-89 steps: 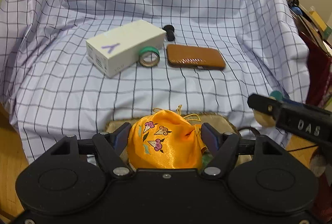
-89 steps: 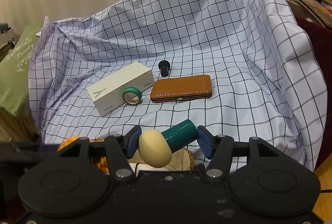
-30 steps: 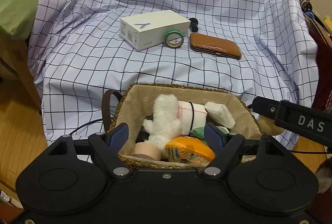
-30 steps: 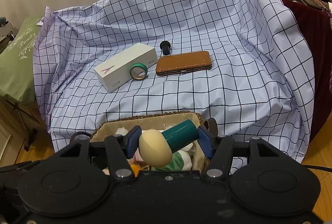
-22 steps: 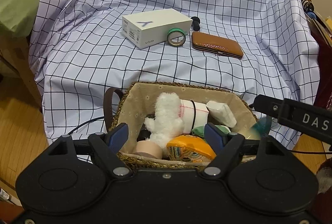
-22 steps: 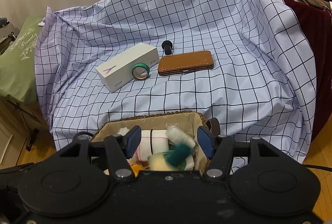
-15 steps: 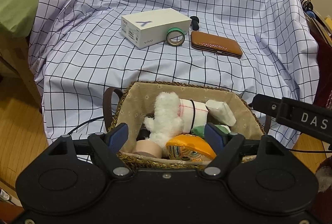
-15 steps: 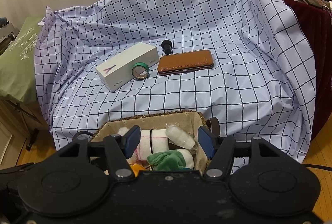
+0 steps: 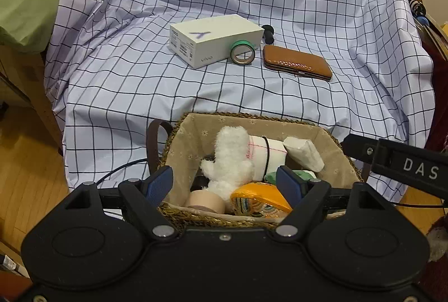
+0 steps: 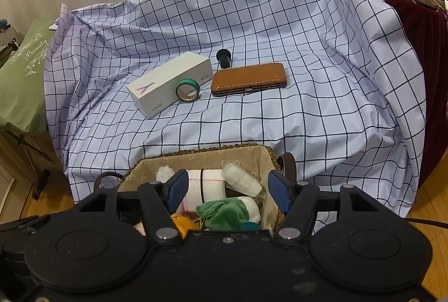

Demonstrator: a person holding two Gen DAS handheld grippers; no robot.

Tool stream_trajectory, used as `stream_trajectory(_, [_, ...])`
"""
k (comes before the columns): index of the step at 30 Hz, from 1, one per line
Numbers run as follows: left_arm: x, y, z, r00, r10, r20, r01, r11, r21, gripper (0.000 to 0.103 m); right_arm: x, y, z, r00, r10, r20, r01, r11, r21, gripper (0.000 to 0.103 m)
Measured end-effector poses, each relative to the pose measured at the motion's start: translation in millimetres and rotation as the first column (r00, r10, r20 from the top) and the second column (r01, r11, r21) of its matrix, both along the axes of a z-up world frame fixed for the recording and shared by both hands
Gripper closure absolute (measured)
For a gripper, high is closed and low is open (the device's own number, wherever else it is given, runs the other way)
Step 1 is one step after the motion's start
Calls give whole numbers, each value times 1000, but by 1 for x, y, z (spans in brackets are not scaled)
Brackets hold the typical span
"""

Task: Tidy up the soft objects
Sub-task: 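Open the left tool to drop the pouch while the right tool drops the sponge, then withdraw both tools from the basket toward the brown leather case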

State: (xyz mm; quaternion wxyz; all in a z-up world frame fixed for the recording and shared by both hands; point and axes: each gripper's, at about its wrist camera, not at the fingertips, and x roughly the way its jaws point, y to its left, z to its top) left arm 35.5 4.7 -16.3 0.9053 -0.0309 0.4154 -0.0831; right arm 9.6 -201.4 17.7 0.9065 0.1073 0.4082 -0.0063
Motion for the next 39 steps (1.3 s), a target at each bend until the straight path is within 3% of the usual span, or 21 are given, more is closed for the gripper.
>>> stream_trajectory(26, [5, 1, -5, 1000, 16, -9, -16, 1000, 26, 26, 4, -6, -23, 996, -15, -90, 13, 1000, -19, 35])
stream_trajectory(30, [8, 2, -6, 1000, 22, -15, -22, 999, 29, 14, 7, -10, -27, 994, -29, -108, 27, 1000, -16, 35])
stream_trajectory(39, [16, 0, -5, 1000, 23, -18, -22, 998, 51, 14, 19, -17, -36, 988, -48, -147, 46, 999, -14, 34])
